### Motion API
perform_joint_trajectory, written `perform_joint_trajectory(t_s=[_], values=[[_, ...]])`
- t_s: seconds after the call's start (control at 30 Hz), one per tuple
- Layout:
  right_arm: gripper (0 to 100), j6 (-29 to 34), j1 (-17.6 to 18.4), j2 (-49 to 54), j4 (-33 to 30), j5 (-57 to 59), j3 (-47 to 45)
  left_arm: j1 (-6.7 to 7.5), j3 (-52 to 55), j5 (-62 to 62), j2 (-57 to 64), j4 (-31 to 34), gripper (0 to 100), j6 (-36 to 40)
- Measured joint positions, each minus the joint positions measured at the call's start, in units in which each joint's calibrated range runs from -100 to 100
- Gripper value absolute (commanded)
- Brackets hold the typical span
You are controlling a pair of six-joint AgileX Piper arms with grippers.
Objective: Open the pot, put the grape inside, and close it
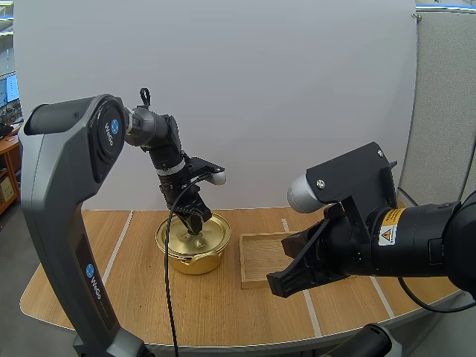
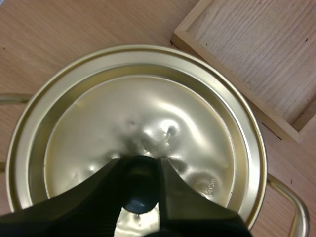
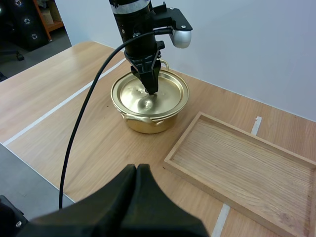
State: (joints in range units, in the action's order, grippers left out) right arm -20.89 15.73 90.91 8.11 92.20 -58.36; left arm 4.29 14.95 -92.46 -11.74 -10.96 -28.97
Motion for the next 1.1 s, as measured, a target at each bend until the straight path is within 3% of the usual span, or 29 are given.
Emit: perform_joint_trajectory(t_s=[0.13,0.2,0.53,1.1], values=[[0,0.0,0.0,0.0,0.0,0.0,0.0,0.0,-0.3,-1.8,-0.2,0.0,84,0.0],[0,0.0,0.0,0.0,0.0,0.0,0.0,0.0,-0.9,-3.9,-0.4,0.0,96,-0.1],[0,0.0,0.0,0.0,0.0,0.5,0.0,0.0,-6.8,-7.1,0.5,0.1,96,0.1],[0,0.0,0.0,0.0,0.0,1.0,0.0,0.0,-10.6,-7.5,24.0,2.6,96,2.0]])
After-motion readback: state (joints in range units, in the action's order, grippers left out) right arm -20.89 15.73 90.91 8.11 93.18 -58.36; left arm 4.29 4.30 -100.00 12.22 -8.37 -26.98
